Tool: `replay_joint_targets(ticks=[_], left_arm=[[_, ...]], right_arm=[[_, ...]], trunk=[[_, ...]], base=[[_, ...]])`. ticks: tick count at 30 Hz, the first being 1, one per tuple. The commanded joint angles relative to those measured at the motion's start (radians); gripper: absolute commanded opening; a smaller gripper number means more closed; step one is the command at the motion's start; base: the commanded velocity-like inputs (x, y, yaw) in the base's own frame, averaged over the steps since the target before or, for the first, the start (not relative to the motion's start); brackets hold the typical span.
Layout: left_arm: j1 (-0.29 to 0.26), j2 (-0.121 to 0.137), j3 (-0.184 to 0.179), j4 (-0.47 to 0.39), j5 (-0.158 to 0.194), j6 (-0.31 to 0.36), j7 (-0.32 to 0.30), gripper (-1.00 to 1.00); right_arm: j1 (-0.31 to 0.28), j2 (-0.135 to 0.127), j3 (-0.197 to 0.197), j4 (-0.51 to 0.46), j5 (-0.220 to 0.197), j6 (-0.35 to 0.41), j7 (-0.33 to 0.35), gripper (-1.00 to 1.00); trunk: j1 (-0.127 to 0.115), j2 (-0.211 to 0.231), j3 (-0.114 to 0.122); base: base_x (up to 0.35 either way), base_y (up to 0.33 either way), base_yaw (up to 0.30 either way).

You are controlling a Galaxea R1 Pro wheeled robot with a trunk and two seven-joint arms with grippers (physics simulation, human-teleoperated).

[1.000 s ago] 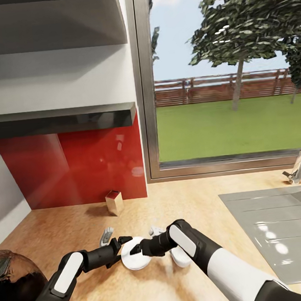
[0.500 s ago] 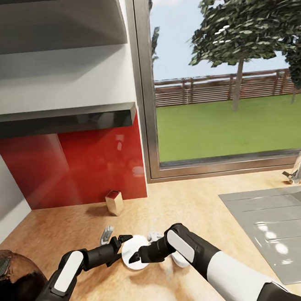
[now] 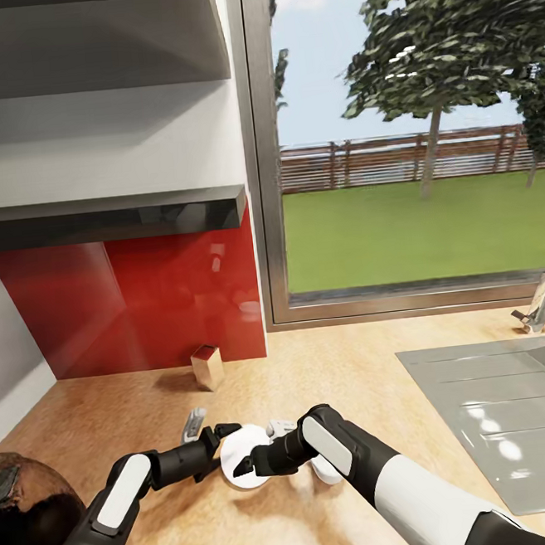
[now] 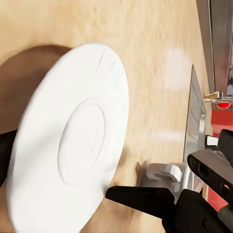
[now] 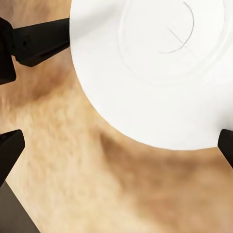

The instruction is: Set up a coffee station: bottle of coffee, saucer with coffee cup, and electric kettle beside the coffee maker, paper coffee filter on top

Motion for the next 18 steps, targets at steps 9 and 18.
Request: replay_joint_targets(ticks=[9,18], left_arm=[[-0.001,0.000,-0.001,0.000,-0.006,0.039,-0.008,1.00],[-0.001,-0.015,-0.002,0.002,-0.006,0.039,-0.008,-1.00]], right_arm=[[-0.001,0.000,0.001,0.002,0.011,0.001,0.009,1.00],[-0.001,0.000,0.001,0.002,0.011,0.001,0.009,1.00]], trunk=[[0.000,-0.001,0.000],[0.000,-0.001,0.000]], base=[[0.000,0.000,0.000],[0.000,0.000,0.000]])
